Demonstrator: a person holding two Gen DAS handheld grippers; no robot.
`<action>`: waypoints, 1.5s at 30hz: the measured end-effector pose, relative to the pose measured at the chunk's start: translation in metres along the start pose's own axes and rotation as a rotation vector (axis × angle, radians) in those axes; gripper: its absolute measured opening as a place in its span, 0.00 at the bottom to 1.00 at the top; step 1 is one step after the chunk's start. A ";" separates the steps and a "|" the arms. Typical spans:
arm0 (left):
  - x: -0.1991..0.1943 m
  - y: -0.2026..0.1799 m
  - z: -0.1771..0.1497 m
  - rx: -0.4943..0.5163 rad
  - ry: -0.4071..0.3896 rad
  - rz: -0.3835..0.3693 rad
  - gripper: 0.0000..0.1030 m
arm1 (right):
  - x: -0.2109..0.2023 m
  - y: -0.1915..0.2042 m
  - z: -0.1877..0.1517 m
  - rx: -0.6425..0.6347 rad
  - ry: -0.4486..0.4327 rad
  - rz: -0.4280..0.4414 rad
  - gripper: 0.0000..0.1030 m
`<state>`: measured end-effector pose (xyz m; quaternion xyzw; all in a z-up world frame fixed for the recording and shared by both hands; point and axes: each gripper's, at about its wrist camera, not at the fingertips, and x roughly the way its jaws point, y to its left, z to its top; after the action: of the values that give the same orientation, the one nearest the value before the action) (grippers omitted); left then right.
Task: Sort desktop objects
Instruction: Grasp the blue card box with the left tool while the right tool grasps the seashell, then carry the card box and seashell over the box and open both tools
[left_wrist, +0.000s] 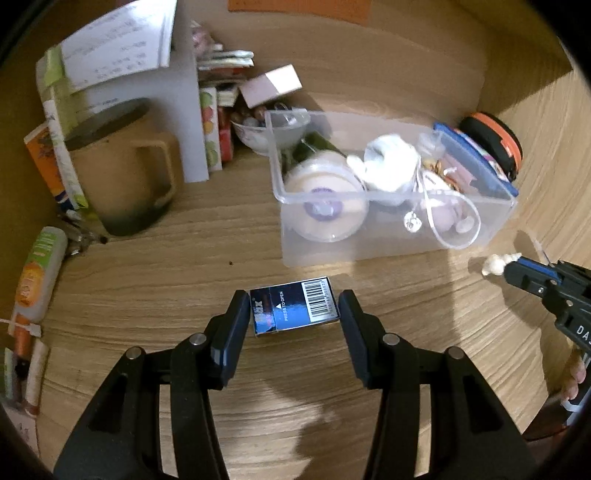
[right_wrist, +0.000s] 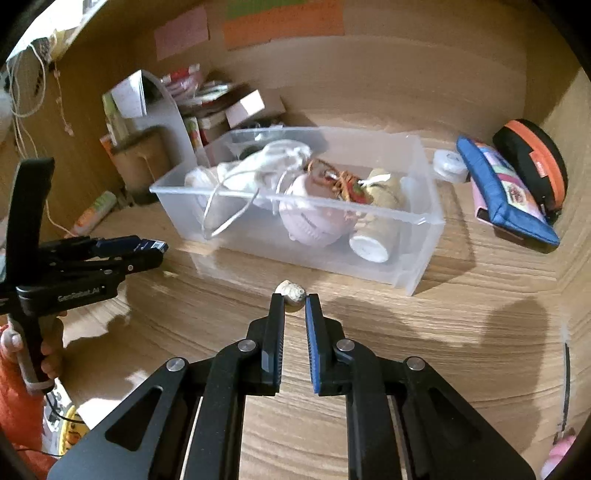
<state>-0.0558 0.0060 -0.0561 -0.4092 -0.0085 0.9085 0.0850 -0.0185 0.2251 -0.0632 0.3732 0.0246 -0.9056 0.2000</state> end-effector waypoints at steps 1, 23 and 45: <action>-0.003 0.001 0.002 -0.004 -0.009 0.002 0.48 | -0.004 -0.002 0.001 0.006 -0.008 0.008 0.10; -0.027 -0.015 0.060 0.038 -0.141 -0.005 0.48 | -0.044 -0.027 0.040 0.041 -0.158 0.017 0.10; 0.033 -0.055 0.079 0.128 -0.066 -0.034 0.48 | 0.015 -0.053 0.055 0.052 -0.053 -0.009 0.10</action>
<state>-0.1279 0.0700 -0.0233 -0.3725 0.0395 0.9186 0.1261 -0.0854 0.2581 -0.0390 0.3542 -0.0023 -0.9163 0.1868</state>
